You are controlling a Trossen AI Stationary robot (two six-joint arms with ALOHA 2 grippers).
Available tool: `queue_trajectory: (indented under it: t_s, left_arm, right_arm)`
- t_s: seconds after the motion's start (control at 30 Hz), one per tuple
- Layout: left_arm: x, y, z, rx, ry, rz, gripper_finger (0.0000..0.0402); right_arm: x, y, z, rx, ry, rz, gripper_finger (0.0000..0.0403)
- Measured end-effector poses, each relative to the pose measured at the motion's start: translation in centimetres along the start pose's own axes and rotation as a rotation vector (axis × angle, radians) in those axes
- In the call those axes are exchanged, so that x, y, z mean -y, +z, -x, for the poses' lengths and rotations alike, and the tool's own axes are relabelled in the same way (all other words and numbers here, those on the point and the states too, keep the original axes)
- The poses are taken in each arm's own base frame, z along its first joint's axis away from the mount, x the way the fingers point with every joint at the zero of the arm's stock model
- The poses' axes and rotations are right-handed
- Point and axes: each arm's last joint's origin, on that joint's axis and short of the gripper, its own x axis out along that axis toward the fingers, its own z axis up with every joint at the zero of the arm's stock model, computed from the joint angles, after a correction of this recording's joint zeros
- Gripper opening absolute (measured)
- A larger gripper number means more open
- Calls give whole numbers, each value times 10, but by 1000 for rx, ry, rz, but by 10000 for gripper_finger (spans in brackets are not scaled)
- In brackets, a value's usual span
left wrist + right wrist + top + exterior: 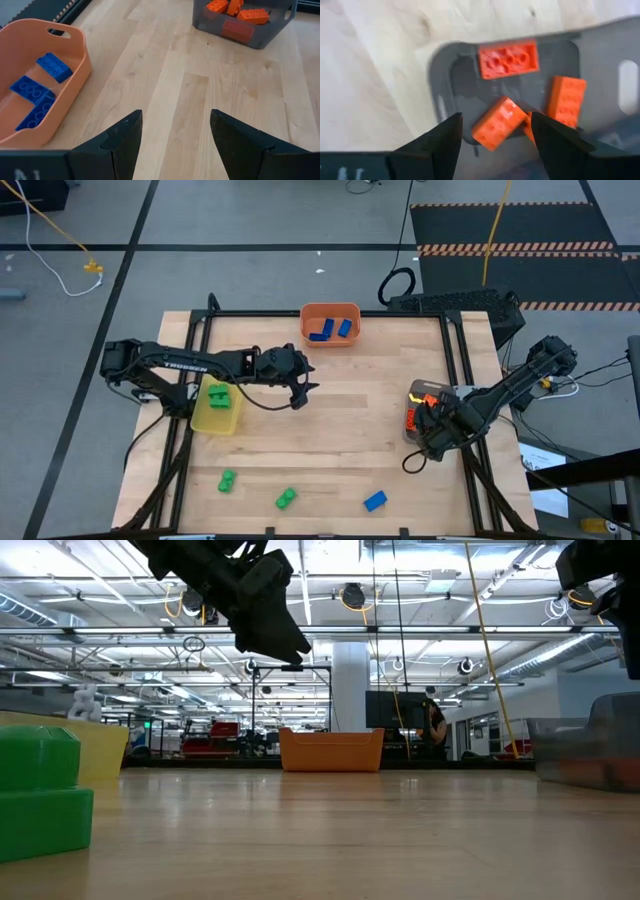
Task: Sort & place blocks by color
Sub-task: Adjust the black bin
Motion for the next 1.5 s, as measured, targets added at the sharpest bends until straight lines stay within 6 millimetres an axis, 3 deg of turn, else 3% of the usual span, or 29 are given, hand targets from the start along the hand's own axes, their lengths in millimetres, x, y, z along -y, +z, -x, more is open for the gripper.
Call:
queue_trajectory:
  t_s: [0.33,0.7,0.97,1.23,1.5]
  left_arm:
    - [0,0,0,1,0,20,234]
    - [0,2,0,19,-3,45,234]
    - [21,5,3,68,-65,72,234]
    - [43,0,7,55,-126,57,234]
    - [57,-7,10,19,-102,25,234]
  right_arm:
    - [-15,10,2,112,148,69,228]
    - [-19,14,3,161,186,161,228]
    - [-29,30,8,325,289,250,228]
    - [-7,59,3,387,205,232,229]
    - [18,77,-14,283,90,166,229]
